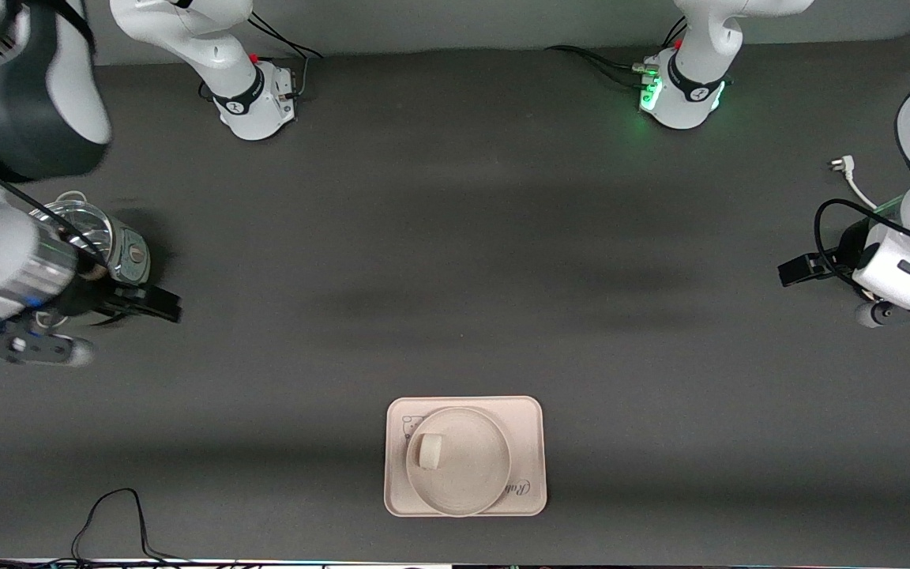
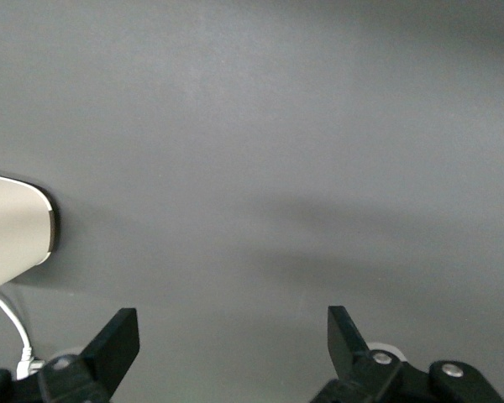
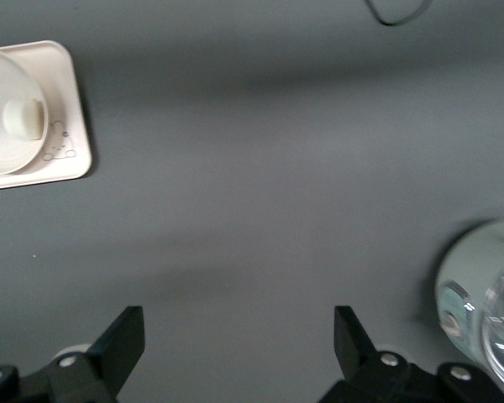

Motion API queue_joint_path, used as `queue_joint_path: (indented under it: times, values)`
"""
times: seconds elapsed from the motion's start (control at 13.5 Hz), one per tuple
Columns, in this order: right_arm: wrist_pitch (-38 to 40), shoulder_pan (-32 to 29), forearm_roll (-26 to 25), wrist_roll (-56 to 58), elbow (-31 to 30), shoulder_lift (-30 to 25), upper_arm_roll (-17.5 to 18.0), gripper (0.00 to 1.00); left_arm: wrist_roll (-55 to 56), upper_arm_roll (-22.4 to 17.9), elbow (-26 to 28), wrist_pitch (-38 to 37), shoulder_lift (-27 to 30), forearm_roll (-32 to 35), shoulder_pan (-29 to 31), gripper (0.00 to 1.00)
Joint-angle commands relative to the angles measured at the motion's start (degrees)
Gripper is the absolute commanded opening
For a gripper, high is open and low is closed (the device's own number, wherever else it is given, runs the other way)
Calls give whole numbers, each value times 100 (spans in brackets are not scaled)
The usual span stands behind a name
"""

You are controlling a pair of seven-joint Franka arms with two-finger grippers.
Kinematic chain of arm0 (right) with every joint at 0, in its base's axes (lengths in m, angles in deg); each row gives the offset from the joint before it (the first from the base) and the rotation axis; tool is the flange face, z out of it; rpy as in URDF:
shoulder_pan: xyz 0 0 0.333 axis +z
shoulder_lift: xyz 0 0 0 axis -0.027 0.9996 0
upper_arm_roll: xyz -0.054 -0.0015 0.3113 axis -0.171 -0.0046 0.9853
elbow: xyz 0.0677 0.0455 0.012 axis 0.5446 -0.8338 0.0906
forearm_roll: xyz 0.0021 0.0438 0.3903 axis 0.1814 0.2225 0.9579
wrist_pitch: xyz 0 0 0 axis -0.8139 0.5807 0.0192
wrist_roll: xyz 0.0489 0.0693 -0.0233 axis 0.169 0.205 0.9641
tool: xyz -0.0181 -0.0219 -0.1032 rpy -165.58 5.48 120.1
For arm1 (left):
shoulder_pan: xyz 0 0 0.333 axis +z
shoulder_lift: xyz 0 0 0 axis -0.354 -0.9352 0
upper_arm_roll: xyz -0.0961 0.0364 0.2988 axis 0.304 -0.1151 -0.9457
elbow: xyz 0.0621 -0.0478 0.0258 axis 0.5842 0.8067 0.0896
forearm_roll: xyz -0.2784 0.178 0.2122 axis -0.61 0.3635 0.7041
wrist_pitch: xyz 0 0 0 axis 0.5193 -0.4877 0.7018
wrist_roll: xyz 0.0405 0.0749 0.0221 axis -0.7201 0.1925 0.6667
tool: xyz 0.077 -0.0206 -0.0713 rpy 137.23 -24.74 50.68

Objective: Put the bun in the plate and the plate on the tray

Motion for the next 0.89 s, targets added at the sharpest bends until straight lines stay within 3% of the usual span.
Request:
queue_joint_path:
  times: [0.0, 0.15, 0.45, 0.59, 0.82]
  values:
    - [-221, -131, 116, 138, -1333, -1233, -64, 100, -47, 29, 44, -97, 201, 22, 134, 100]
    - [-300, -236, 108, 489, -2001, -1830, -82, 100, -74, 309, -35, -124, 183, 49, 345, 100]
    - [-493, -509, 55, 525, -2855, -2421, 5, 100, -83, 302, -176, -142, 139, 180, 293, 100]
    - [-511, -640, 20, 516, -2944, -2484, 216, 100, -74, 302, -194, -142, 130, 181, 276, 100]
    - [-564, -650, 20, 516, -2989, -2466, 217, 100, -65, 302, -194, -150, 130, 181, 276, 100]
